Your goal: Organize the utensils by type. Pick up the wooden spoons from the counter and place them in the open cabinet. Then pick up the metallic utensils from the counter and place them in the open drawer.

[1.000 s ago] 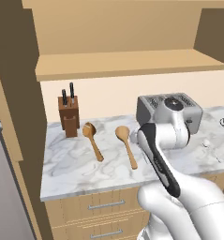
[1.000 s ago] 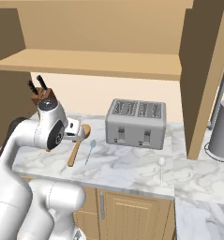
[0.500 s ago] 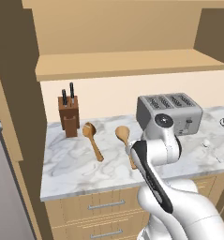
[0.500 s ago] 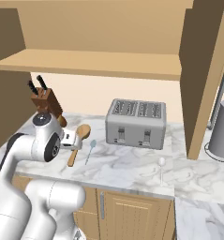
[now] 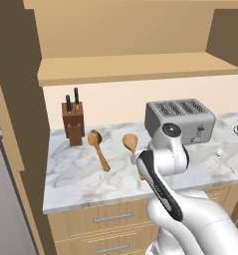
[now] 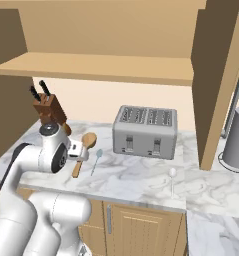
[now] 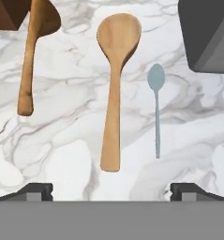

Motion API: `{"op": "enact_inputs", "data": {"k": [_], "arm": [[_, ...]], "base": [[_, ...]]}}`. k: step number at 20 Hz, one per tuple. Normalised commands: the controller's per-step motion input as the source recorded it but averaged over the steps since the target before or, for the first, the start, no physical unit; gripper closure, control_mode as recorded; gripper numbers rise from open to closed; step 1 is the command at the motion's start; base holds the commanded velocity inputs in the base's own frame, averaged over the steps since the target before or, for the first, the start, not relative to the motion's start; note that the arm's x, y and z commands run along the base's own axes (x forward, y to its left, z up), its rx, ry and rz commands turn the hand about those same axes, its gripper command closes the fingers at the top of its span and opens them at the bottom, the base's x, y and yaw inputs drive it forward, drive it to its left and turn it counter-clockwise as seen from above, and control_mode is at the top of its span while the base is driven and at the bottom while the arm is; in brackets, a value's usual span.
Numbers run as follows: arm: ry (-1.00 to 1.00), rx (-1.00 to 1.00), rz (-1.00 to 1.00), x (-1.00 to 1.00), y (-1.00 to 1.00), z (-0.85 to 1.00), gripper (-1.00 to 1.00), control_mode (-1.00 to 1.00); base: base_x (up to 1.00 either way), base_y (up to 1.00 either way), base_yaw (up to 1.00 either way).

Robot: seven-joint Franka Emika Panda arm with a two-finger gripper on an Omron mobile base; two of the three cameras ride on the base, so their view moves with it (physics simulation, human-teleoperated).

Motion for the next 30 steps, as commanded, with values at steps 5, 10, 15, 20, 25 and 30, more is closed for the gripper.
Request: {"op": "enact_inputs", "data": {"k": [5, 10, 15, 20, 25, 30], "arm": [[0.10, 0.03, 0.00, 0.23, 0.01, -0.37, -1.00, -1.00], [0.10, 0.00, 0.00, 0.29, 0.01, -0.58, -1.00, -1.00], [0.01, 0.00, 0.00, 0.22, 0.02, -0.54, -1.00, -1.00], [0.00, 0.00, 0.00, 0.02, 0.00, -0.51, -1.00, -1.00], [0.00, 0.00, 0.00, 0.14, 0.00, -0.47, -1.00, -1.00], [0.00, 0.00, 0.00, 0.07, 0.00, -0.38, -1.00, -1.00]], "base": [[0.00, 0.00, 0.00], [0.00, 0.00, 0.00], [0.00, 0.00, 0.00], [0.00, 0.00, 0.00], [0.00, 0.00, 0.00], [0.00, 0.00, 0.00]]}}
